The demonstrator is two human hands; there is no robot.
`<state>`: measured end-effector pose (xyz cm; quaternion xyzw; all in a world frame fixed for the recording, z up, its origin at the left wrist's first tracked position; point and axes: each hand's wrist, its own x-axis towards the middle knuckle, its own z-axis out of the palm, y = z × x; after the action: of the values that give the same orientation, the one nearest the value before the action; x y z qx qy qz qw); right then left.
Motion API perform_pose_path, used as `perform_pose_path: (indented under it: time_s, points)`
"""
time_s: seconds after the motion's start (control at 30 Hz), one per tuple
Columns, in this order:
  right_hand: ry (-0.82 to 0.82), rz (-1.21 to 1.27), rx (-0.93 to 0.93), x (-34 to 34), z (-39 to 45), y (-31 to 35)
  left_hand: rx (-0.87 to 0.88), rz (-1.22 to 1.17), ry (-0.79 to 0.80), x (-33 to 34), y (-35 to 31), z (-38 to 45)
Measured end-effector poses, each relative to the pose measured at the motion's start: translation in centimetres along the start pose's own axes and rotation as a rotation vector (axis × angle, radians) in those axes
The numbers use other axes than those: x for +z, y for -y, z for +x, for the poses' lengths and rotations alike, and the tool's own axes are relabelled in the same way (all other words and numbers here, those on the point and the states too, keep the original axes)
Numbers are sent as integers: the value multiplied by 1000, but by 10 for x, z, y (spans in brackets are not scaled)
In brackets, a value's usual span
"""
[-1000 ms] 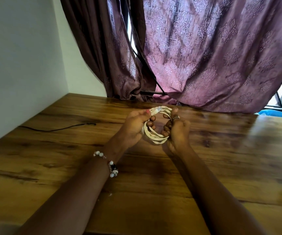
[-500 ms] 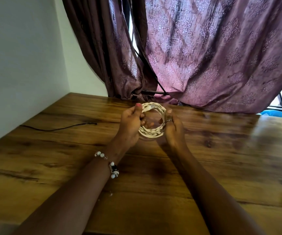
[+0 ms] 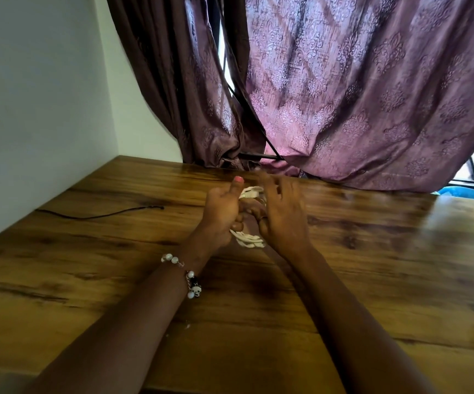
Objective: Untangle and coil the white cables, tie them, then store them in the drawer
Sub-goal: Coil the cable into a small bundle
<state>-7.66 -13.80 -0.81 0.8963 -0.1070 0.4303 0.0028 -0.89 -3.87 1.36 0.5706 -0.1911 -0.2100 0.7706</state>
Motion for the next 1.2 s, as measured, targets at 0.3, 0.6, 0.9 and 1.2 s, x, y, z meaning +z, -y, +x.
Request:
perform_pose_path:
  time_s: [0.3,0.6,0.9,1.2]
  points:
    - [-148,141,-200,0,4,-12,-105,9,179,-2,7,5]
    - [-217,420,40,-1,1,-19,-95,-92,210,-4,5,8]
    - [-47,667,66,-4,-2,-15,-82,-38,220,-4,1,6]
    - [-126,724,179,2,-3,-9,82,-79,0,-4,7,11]
